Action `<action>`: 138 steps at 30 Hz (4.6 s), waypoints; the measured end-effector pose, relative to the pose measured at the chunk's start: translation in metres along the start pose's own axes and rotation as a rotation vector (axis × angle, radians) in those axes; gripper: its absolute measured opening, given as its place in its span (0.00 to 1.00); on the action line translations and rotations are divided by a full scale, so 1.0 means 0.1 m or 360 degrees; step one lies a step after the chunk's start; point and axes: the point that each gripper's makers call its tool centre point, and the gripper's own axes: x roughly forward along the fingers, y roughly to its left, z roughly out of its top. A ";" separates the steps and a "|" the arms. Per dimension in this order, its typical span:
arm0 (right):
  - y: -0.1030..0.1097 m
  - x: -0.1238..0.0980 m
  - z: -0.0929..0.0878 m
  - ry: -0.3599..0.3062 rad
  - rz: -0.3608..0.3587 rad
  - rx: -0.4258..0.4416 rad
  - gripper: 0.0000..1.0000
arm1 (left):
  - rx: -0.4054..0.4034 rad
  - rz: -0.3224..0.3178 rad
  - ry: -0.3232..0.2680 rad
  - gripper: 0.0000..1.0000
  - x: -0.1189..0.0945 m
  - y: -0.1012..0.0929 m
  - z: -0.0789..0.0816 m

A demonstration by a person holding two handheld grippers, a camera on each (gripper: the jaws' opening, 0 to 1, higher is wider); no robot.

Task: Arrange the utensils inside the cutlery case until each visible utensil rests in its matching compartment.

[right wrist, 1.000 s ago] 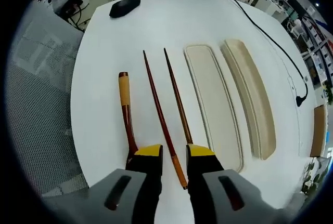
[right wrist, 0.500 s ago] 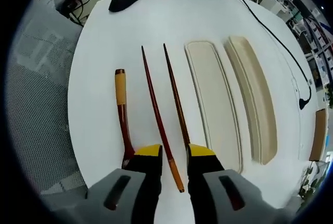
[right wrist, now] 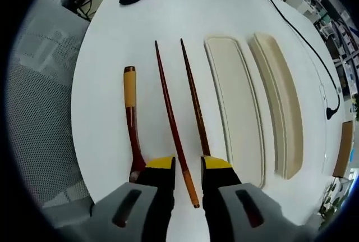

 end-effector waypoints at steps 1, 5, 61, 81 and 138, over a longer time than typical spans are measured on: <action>-0.01 0.02 0.01 0.0000 0.0003 -0.0007 0.15 | 0.0002 -0.0006 0.0007 0.93 0.00 -0.01 -0.01; -0.02 0.03 0.04 0.0001 0.0019 0.0010 0.15 | 0.0015 -0.0006 0.0012 0.93 0.01 -0.02 -0.01; 0.11 -0.04 0.02 0.0123 0.0128 -0.0055 0.00 | -0.0013 0.0008 -0.0035 0.92 0.00 -0.03 0.02; 0.07 -0.17 -0.01 0.0109 0.0099 -0.0064 0.00 | -0.0020 -0.0011 -0.0047 0.92 0.02 -0.08 0.01; -0.09 -0.61 -0.02 0.0014 0.0015 -0.0086 0.00 | 0.0012 -0.0028 -0.0072 0.90 0.00 -0.06 0.05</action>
